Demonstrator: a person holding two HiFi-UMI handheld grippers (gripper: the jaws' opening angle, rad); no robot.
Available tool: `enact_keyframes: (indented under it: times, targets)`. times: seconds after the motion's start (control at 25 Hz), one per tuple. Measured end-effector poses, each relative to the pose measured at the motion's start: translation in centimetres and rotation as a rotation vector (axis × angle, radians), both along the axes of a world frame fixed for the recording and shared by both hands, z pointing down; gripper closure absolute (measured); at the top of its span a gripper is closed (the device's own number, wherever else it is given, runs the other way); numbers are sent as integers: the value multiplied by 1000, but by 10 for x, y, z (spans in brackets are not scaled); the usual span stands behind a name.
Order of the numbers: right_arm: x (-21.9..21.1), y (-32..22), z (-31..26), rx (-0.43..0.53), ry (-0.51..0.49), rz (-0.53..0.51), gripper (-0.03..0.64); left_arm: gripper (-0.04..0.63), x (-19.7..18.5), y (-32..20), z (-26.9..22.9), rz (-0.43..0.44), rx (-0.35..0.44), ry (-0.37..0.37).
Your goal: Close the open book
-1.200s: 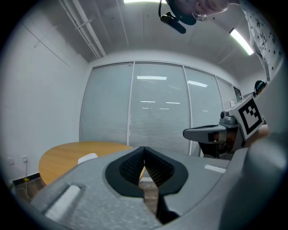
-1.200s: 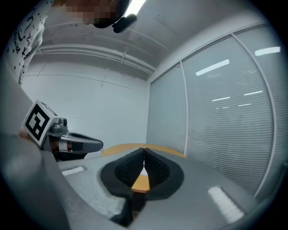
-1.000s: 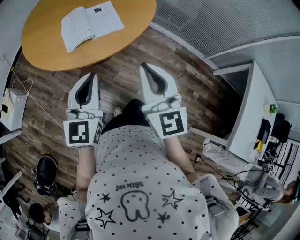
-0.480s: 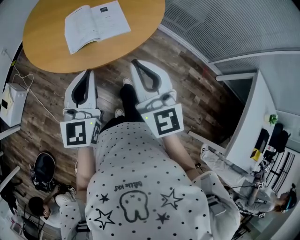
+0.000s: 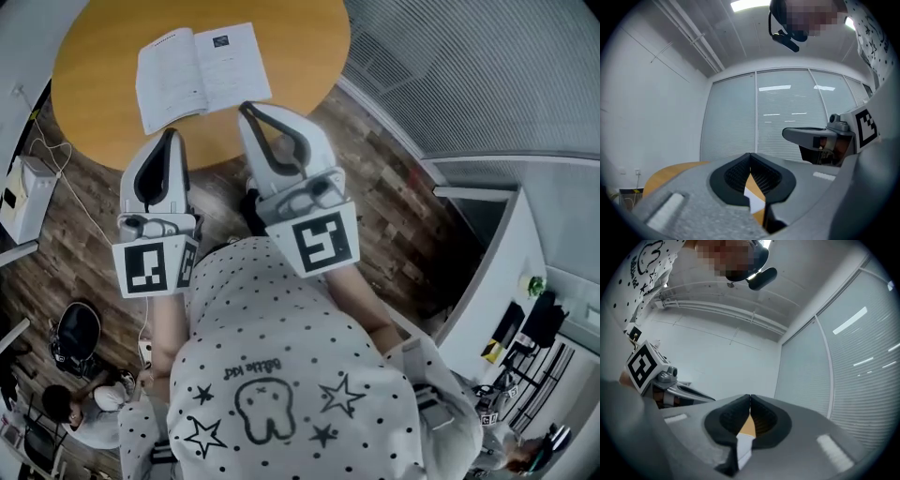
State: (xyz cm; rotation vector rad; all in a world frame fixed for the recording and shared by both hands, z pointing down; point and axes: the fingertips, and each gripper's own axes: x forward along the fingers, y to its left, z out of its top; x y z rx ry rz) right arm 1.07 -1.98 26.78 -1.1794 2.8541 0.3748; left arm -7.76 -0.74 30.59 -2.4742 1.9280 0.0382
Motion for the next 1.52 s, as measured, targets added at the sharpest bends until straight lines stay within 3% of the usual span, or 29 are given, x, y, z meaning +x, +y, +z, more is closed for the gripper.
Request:
enact_keyframes:
  times: [0.4, 0.76, 1.04, 1.28, 1.52]
  targets:
    - [2, -79, -3, 15, -10, -86, 612, 586, -1, -69, 1, -106, 5, -2]
    - [16, -137, 30, -88, -16, -103, 612, 586, 6, -118, 13, -145, -2, -59]
    - [23, -159, 45, -129, -19, -100, 612, 586, -3, -124, 20, -190, -15, -78]
    - [27, -167, 56, -108, 29, -86, 612, 586, -13, -122, 18, -233, 6, -90]
    - [27, -168, 58, -126, 43, -46, 612, 586, -20, -122, 15, -226, 17, -76]
